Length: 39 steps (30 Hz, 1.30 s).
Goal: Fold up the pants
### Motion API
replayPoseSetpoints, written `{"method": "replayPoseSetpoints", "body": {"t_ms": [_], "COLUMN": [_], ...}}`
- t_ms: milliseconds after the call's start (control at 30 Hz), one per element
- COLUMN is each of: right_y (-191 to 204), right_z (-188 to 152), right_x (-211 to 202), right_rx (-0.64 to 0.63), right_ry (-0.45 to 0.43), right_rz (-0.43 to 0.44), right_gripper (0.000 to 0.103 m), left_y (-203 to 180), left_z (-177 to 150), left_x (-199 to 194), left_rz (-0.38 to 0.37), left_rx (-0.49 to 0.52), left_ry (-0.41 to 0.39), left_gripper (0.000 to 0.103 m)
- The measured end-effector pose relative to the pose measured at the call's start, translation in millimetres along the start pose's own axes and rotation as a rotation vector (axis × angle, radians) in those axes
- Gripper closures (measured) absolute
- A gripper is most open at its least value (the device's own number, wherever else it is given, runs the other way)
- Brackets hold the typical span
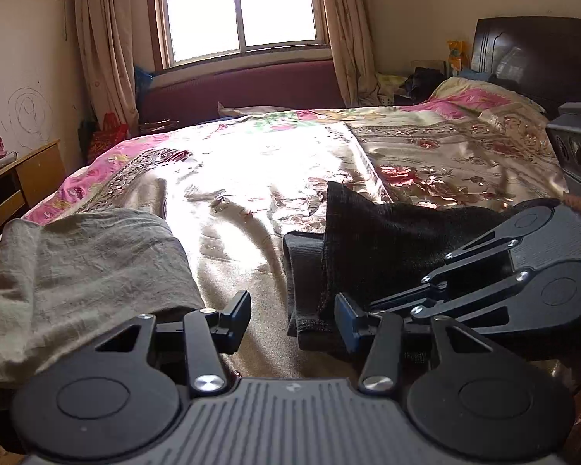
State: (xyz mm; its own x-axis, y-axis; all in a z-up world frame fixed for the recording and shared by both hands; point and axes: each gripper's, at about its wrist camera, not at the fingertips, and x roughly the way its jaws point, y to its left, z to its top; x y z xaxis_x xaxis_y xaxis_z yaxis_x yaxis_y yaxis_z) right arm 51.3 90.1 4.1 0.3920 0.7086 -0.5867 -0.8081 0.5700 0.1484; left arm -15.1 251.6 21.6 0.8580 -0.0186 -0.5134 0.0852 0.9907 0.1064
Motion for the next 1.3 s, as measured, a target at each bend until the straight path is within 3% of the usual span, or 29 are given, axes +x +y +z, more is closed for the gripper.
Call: {"method": "replayPoseSetpoints", "body": {"t_ms": [133,267,367,433,500,533,600,700,733,867,967,1033,1100,1200,1300], "right_y": [-10,-57,-105,-137,-164,-171,-180,-178,-174,-170,-190,-205,-219,-233,-258], "right_z": [-11,-29,-43,-55,-76,-89,-108,-103,-97,-59,-40,-35,-30,-25,-28], "right_x": [-65,-113,-119,-116,-117,-123,-139,-155,-158,-145,-116,-104,-91,-62,-46], "right_rx": [0.066,0.173,0.259,0.368,0.446,0.462,0.501,0.496,0.476,0.379,0.382,0.419,0.438,0.425,0.549], "right_ry": [-0.105,-0.165,-0.136,-0.094,-0.017,-0.016,-0.044,-0.064,-0.096,-0.16,-0.07,-0.038,0.012,0.18,0.174], "right_rz": [-0.043,-0.227,-0.351,-0.393,-0.497,-0.511,-0.493,-0.499,-0.49,-0.426,-0.305,-0.233,-0.114,0.064,0.164], "right_gripper": [0.09,0.08,0.077,0.082,0.082,0.087,0.09,0.089,0.082,0.084,0.083,0.081,0.081,0.079,0.077], "left_y": [-10,-42,-75,-90,-95,-94,-88,-89,-91,-108,-117,-112,-101,-101,-104], "left_z": [24,51,64,62,48,39,33,41,45,61,60,47,41,38,35], "left_x": [-6,13,48,79,109,113,106,98,94,87,105,116,112,106,107], "left_rz": [-0.004,-0.09,-0.16,-0.171,-0.151,-0.142,-0.159,-0.116,-0.107,-0.147,-0.15,-0.082,-0.1,-0.09,-0.082], "left_rx": [0.058,0.106,0.097,0.079,0.072,0.082,0.059,0.08,0.093,0.116,0.114,0.125,0.093,0.099,0.113], "left_ry": [-0.041,-0.106,-0.136,-0.082,0.046,0.069,0.058,0.066,0.058,-0.006,0.061,0.108,0.1,0.092,0.087], "left_gripper": [0.041,0.04,0.039,0.039,0.039,0.039,0.039,0.04,0.04,0.039,0.039,0.038,0.037,0.037,0.036]}}
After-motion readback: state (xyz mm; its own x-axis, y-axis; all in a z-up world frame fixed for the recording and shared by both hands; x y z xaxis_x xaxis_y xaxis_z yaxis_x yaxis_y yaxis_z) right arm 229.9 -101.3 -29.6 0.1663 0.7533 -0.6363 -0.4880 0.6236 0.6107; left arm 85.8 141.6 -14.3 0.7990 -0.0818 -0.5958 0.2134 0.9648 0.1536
